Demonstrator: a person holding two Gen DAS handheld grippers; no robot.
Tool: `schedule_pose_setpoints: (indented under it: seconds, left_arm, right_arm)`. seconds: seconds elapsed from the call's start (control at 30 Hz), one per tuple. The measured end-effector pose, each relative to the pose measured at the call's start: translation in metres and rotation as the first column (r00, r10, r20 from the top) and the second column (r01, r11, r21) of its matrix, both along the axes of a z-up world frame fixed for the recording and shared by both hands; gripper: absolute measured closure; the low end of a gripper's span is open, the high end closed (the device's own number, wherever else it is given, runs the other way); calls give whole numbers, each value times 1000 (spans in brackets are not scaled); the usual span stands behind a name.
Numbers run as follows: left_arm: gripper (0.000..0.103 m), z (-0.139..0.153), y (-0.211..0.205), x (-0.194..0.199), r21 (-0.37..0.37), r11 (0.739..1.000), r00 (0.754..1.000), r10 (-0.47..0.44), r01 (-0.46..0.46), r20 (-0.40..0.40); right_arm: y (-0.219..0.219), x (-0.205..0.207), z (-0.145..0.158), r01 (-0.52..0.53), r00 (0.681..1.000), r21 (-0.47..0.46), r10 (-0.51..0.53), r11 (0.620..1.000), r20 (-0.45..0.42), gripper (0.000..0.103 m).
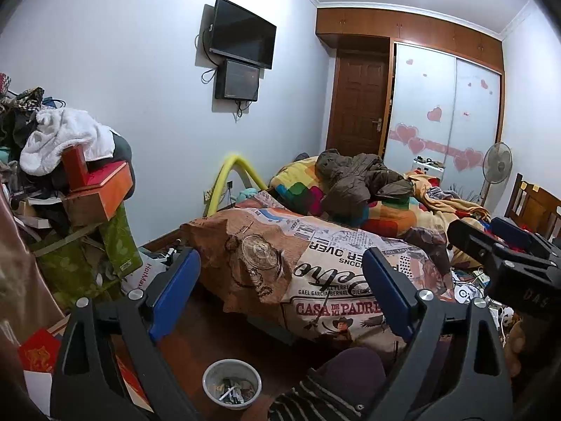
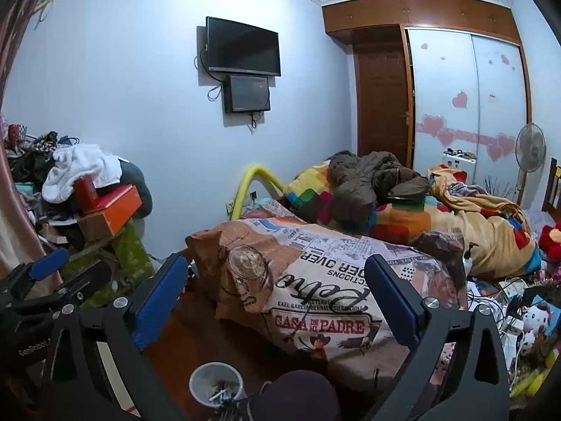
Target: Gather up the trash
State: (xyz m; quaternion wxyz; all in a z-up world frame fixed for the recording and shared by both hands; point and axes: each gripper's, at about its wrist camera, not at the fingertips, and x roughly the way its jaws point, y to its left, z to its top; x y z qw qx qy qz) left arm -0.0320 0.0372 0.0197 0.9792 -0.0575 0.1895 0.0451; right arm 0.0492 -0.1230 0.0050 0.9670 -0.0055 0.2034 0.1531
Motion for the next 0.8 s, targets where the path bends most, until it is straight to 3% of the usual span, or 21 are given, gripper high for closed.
schedule_pose_setpoints:
  seconds: [0.8]
  left_arm:
    - [2, -3, -8, 9, 9, 999, 999, -35, 35, -13]
  right_arm:
    - [-12, -7, 7, 53, 998, -29, -52, 998, 29, 3]
